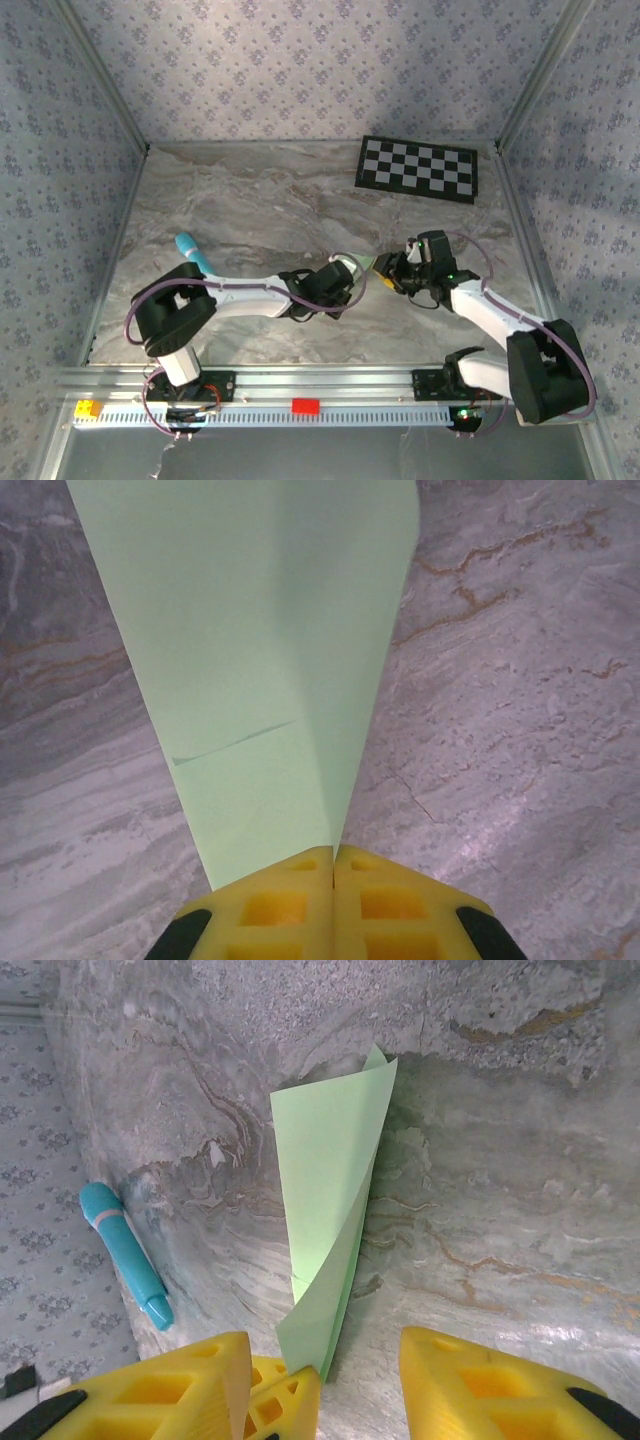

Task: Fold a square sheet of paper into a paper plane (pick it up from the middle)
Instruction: Fold the wing for the fifth time at the center of the table.

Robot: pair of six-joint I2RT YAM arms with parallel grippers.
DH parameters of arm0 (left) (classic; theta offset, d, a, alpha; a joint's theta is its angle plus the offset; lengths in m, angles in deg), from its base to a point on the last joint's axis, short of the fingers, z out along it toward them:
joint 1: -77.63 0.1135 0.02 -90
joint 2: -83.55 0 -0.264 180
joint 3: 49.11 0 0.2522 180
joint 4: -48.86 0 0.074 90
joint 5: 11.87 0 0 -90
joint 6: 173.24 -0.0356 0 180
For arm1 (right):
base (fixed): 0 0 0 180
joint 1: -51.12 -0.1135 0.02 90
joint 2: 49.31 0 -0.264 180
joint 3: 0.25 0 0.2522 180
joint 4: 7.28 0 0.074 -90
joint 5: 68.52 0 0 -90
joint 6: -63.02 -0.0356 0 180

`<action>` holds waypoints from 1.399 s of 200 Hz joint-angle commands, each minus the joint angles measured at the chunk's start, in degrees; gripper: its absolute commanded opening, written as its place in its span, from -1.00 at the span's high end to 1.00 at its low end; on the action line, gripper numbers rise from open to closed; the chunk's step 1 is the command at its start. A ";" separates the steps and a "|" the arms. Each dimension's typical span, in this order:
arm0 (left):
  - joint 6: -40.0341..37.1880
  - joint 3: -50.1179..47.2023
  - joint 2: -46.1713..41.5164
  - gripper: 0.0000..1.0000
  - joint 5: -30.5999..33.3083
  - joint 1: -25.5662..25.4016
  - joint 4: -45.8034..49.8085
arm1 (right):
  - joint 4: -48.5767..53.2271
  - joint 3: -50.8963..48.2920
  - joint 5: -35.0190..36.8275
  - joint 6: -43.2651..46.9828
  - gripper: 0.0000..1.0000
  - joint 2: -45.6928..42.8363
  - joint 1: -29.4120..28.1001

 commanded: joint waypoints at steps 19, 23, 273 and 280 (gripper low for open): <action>3.08 -1.93 -1.95 1.00 -8.15 1.87 -5.96 | 3.06 -0.42 1.05 1.46 0.10 -2.17 0.36; 3.35 -2.10 -1.98 1.00 -8.77 2.12 -6.41 | 2.89 -0.52 1.03 1.38 0.11 -2.17 0.42; -5.22 1.80 -1.28 0.95 -1.03 -0.49 1.68 | 6.63 13.53 0.13 -2.19 0.82 17.79 -6.67; -5.53 2.32 -1.05 0.91 -0.34 -0.76 2.36 | 6.61 13.40 0.06 -2.29 0.84 17.81 -6.67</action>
